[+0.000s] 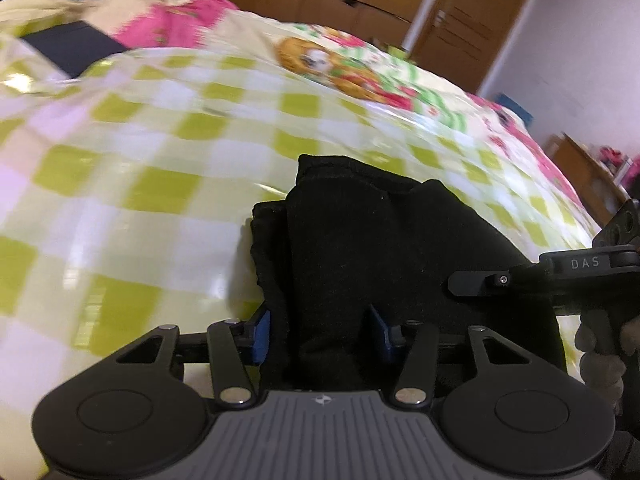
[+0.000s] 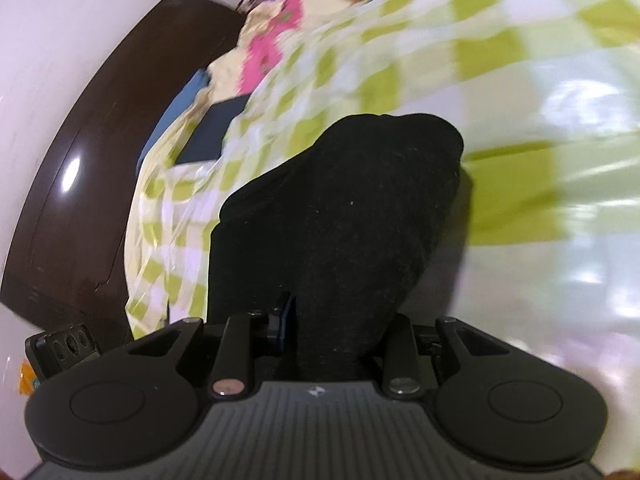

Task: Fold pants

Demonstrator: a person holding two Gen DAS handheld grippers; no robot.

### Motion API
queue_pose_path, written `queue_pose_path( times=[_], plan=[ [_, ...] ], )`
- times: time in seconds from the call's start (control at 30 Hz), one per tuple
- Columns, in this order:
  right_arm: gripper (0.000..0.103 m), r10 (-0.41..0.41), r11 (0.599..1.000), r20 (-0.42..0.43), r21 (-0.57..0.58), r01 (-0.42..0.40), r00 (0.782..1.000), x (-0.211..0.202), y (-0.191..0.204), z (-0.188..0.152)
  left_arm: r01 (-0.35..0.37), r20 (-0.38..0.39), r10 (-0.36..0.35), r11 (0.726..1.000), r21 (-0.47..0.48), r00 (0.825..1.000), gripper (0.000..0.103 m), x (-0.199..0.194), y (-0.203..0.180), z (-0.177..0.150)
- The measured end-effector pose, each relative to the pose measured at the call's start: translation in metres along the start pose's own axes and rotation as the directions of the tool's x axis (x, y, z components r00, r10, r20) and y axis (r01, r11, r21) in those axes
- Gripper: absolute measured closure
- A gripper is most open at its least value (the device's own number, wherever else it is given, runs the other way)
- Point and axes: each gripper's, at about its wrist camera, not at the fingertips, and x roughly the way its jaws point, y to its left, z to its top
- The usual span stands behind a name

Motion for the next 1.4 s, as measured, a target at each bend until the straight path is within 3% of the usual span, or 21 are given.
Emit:
queue_pose_path(
  times=[0.43,0.83,1.0,1.17,1.3,1.4],
  plan=[
    [0.074,0.051,0.995,-0.101,-0.078,-0.059,0.994,0.099,0.069,-0.001,-0.144,0.047,0.148,0.987,-0.076,0.988,0.042,-0.033,0.094,0.011],
    [0.074,-0.004,0.992,-0.093,-0.128,-0.008,0.996,0.147,0.086,0.011,-0.186,0.061,0.191,0.98,-0.078,0.98,0.039,-0.019,0.129,0.027],
    [0.065,-0.022,0.992,-0.073,-0.129,0.013,0.997,0.141,0.082,0.011,-0.198,0.053,0.2,0.979,-0.044,0.978,0.033,-0.021,0.13,0.029],
    [0.064,-0.072,0.981,-0.036,-0.186,0.064,0.997,0.119,0.088,0.01,-0.278,0.081,0.277,0.96,0.008,0.957,0.033,-0.045,0.125,0.026],
    [0.064,-0.145,0.947,0.06,-0.28,0.156,0.988,0.092,0.105,-0.005,-0.334,0.131,0.33,0.943,0.008,0.935,0.034,-0.065,0.12,0.024],
    [0.063,-0.157,0.915,0.108,-0.36,0.185,0.982,0.072,0.119,-0.026,-0.323,0.163,0.316,0.946,0.015,0.935,0.034,-0.077,0.111,0.022]
  ],
)
